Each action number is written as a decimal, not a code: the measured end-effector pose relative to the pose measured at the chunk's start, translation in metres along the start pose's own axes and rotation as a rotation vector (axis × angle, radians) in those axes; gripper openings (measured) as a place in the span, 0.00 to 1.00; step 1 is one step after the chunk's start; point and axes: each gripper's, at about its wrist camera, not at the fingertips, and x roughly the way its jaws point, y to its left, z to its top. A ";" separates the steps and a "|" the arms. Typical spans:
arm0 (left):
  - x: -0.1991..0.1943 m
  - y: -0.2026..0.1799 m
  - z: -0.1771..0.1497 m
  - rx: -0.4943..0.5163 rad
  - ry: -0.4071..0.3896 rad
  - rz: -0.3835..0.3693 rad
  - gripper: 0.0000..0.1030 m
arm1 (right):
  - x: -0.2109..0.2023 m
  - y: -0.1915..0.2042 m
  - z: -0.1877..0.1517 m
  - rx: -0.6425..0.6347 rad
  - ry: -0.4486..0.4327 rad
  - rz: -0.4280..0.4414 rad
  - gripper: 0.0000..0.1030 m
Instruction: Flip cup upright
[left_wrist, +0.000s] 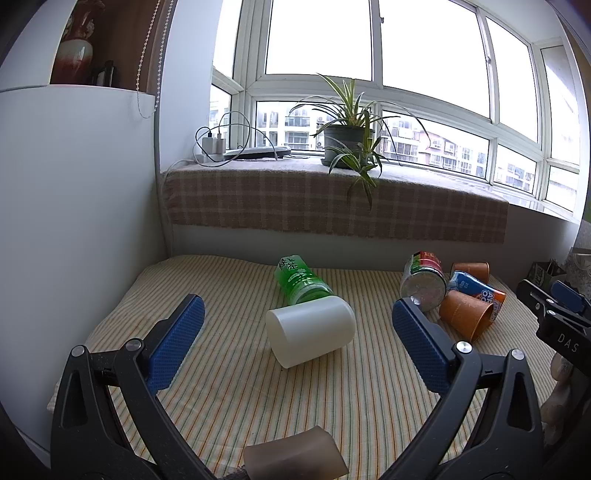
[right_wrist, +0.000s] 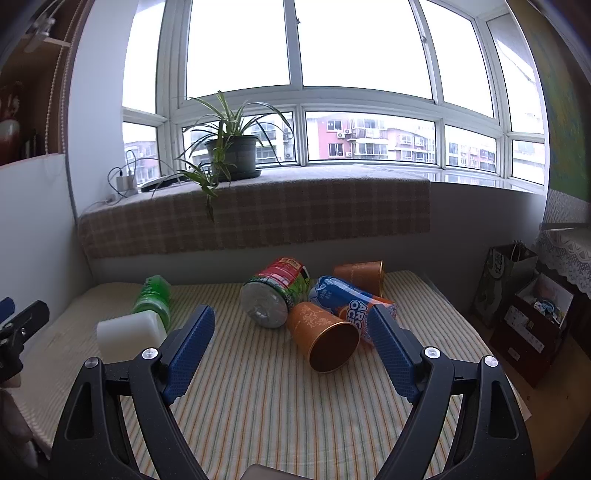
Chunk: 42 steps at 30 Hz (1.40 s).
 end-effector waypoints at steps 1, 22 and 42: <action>0.000 0.002 -0.001 -0.003 0.001 0.002 1.00 | 0.000 0.002 0.000 -0.004 -0.001 0.001 0.82; -0.005 0.060 -0.016 -0.054 0.039 0.103 1.00 | 0.089 0.080 0.022 -0.083 0.217 0.295 0.82; -0.017 0.098 -0.044 -0.141 0.157 0.129 1.00 | 0.255 0.159 0.022 0.022 0.772 0.545 0.82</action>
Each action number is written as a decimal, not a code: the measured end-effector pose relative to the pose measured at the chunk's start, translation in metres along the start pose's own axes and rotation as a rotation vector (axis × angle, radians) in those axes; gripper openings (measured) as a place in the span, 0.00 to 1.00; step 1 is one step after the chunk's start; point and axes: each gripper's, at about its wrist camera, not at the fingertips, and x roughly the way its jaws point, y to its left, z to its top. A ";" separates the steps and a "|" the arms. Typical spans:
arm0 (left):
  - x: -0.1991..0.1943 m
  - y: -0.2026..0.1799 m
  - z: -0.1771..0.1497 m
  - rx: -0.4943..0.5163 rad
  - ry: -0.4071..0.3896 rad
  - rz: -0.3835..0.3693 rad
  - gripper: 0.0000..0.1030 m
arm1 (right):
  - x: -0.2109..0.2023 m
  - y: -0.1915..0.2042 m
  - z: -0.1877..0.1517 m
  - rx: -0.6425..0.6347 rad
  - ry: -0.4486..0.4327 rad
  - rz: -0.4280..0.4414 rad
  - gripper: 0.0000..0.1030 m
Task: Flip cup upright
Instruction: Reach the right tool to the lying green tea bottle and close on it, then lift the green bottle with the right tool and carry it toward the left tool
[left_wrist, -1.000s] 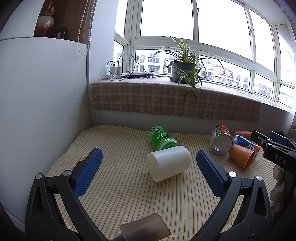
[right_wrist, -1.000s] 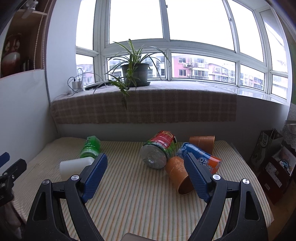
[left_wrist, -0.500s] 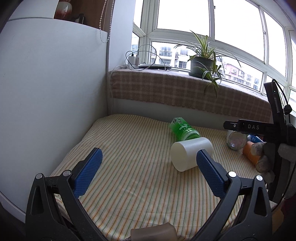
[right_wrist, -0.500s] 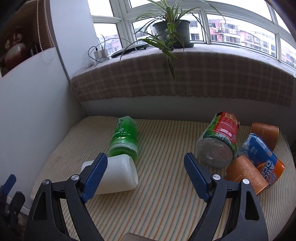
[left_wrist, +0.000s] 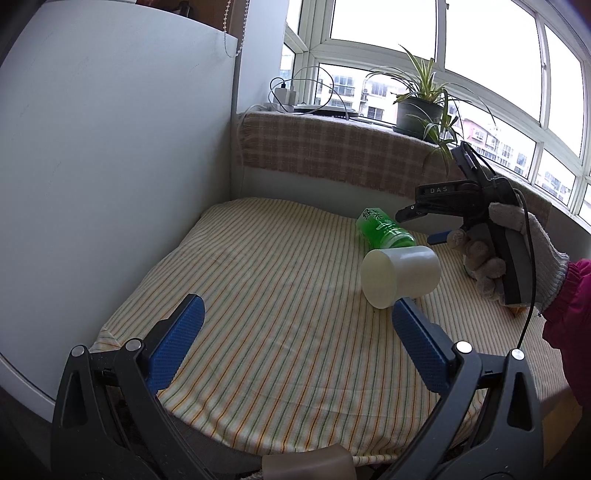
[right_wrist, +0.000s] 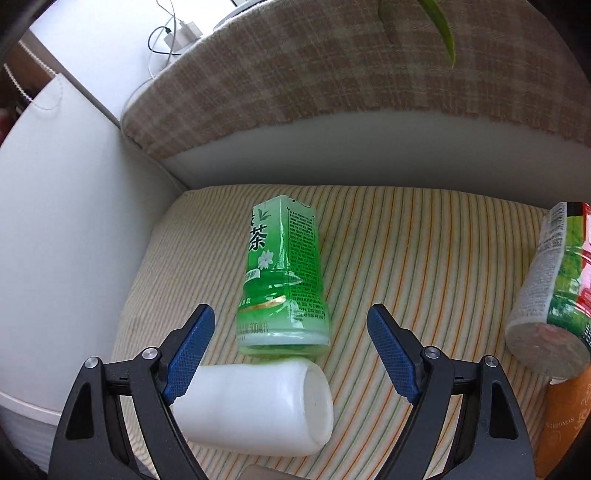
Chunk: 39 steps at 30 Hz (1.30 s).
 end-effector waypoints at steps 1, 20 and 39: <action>-0.001 0.002 -0.001 -0.002 0.001 0.004 1.00 | 0.003 0.001 0.003 0.001 0.012 0.001 0.82; 0.001 0.018 -0.003 -0.026 0.011 0.044 1.00 | 0.059 0.011 0.027 -0.004 0.171 -0.005 0.62; -0.003 0.012 -0.004 -0.006 0.004 0.042 1.00 | 0.008 0.006 0.030 0.016 -0.005 0.053 0.61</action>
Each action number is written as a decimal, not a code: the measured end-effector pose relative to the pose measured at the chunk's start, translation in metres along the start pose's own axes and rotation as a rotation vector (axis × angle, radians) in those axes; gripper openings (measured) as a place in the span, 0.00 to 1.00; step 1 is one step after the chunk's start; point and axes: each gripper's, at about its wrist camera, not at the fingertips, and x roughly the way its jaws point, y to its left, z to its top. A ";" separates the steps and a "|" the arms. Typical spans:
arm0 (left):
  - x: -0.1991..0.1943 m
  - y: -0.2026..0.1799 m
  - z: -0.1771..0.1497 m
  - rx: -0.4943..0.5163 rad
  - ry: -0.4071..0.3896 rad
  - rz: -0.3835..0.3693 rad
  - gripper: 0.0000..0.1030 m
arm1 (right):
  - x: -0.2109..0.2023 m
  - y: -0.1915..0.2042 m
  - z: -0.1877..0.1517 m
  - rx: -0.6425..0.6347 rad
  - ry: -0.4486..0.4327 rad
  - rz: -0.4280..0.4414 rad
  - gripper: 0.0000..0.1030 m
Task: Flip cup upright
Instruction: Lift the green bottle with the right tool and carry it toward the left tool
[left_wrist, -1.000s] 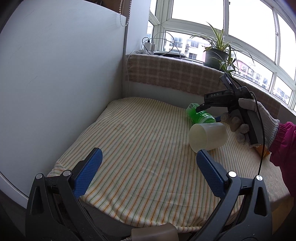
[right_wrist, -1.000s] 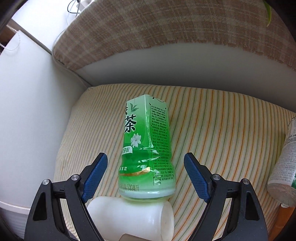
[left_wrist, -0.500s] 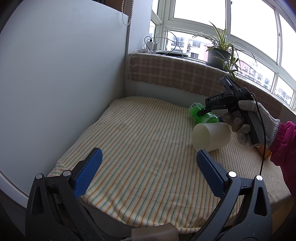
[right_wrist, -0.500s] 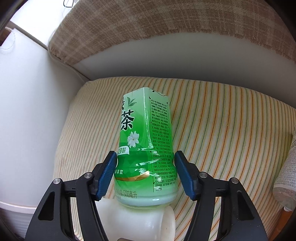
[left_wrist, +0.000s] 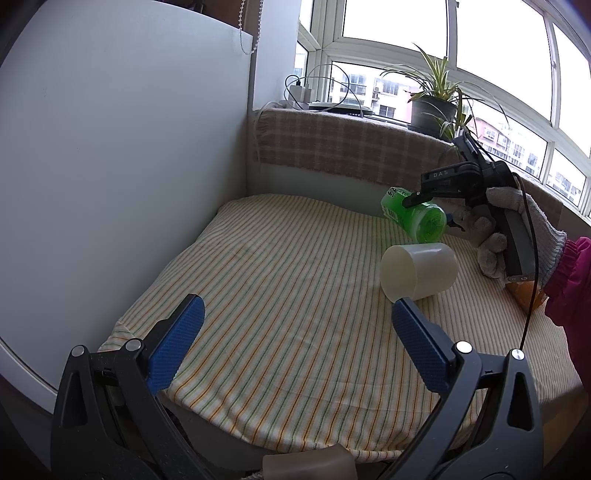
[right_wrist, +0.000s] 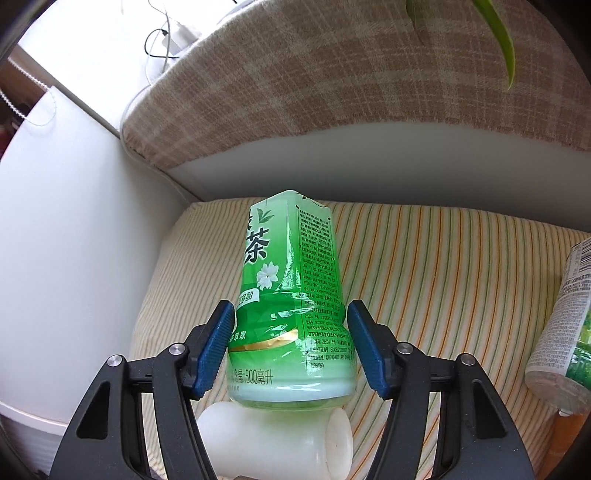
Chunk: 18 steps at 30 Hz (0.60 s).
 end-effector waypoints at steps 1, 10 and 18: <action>0.000 -0.001 0.000 0.001 -0.001 -0.002 1.00 | -0.004 0.002 0.001 0.000 -0.014 0.005 0.61; 0.003 -0.014 0.001 0.005 0.014 -0.047 1.00 | -0.074 0.006 -0.024 -0.044 -0.124 0.061 0.61; 0.008 -0.037 0.005 0.030 0.032 -0.108 1.00 | -0.133 -0.018 -0.082 0.013 -0.228 0.033 0.61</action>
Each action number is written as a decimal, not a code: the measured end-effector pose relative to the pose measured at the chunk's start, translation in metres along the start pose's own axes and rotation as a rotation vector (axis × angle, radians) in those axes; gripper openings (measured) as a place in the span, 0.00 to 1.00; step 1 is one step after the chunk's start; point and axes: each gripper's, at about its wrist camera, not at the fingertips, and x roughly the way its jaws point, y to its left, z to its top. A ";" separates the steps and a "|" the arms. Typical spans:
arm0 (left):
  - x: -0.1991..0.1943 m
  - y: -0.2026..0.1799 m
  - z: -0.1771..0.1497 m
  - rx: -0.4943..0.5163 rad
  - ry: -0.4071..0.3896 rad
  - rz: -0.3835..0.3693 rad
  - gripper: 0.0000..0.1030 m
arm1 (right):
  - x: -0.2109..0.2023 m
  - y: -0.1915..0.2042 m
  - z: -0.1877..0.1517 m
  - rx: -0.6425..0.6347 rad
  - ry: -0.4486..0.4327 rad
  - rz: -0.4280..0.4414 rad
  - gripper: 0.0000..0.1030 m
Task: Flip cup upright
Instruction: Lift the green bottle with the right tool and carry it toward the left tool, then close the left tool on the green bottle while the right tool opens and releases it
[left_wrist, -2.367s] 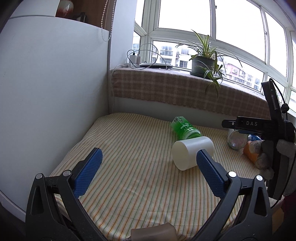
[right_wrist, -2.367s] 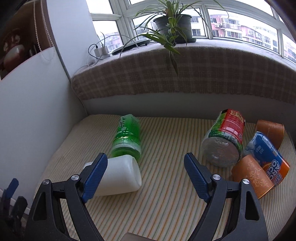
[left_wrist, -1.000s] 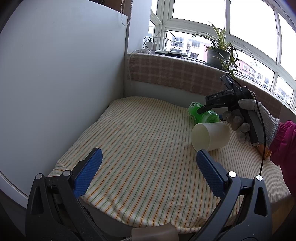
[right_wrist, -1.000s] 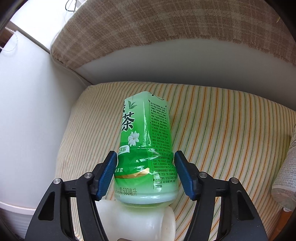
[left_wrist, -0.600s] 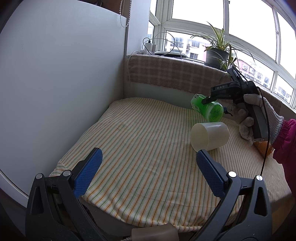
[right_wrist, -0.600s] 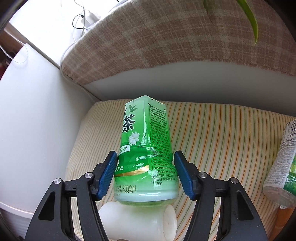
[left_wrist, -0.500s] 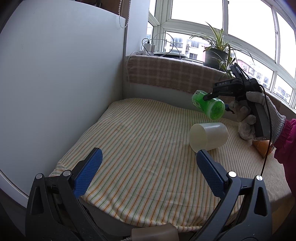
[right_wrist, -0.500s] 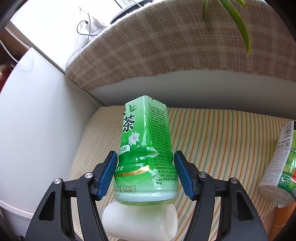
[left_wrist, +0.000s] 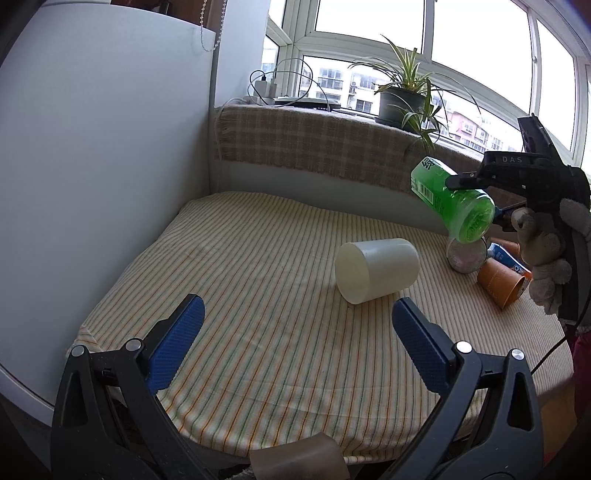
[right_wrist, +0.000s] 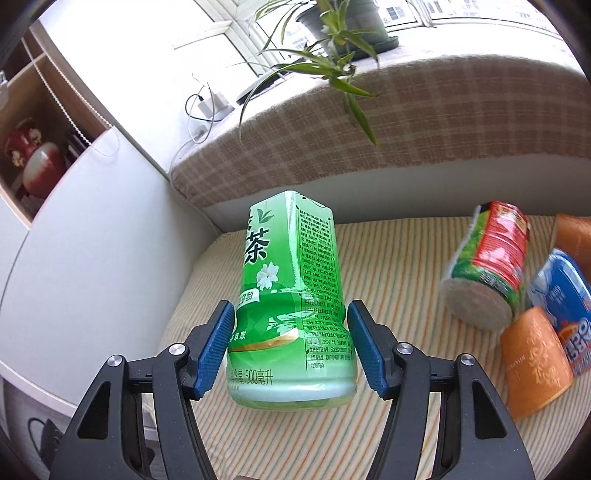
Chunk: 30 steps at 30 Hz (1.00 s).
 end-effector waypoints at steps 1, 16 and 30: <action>0.002 -0.003 0.001 0.003 0.006 -0.009 1.00 | -0.010 -0.005 -0.009 0.009 -0.012 -0.009 0.61; 0.030 -0.047 0.001 0.007 0.111 -0.174 1.00 | -0.034 -0.063 -0.111 0.279 -0.033 -0.126 0.61; 0.041 -0.060 0.007 -0.016 0.179 -0.268 1.00 | -0.017 -0.067 -0.130 0.263 -0.003 -0.197 0.62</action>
